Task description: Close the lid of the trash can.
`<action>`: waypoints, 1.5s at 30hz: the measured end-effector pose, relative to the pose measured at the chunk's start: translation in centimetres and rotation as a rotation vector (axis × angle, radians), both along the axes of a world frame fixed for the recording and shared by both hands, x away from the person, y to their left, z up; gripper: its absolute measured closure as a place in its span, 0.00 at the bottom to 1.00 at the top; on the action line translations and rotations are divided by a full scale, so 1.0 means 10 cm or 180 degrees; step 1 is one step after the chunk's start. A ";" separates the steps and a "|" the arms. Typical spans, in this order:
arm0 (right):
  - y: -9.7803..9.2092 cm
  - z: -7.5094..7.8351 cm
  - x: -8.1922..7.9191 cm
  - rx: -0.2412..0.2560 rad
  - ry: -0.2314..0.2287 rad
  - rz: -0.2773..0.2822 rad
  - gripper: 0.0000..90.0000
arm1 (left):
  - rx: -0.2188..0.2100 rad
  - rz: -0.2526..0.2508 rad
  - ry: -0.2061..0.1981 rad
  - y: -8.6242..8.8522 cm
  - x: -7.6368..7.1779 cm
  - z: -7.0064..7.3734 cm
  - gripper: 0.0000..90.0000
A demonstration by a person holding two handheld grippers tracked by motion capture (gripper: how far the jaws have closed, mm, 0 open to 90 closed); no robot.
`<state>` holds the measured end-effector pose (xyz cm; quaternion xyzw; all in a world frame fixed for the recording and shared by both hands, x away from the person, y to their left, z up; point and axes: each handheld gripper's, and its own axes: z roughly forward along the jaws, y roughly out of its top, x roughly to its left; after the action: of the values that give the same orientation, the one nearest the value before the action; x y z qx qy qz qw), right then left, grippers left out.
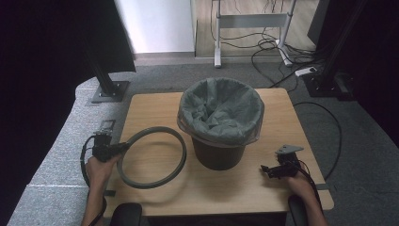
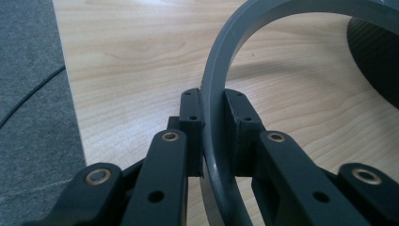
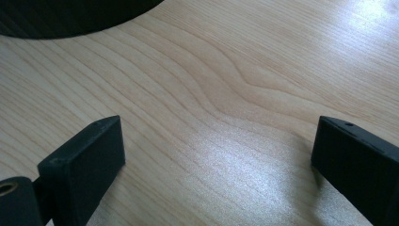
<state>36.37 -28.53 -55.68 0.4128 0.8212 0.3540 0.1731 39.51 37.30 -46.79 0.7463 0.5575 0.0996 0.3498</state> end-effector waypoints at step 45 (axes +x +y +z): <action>0.00 0.00 0.00 -0.0010 -0.0003 0.0007 0.03 | 0.0149 -0.0054 0.0040 0.19 0.21 1.39 0.87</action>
<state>36.39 -28.55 -55.67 0.4115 0.8221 0.3531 0.1738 41.59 39.19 -32.86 0.7596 0.5508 0.1049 0.3295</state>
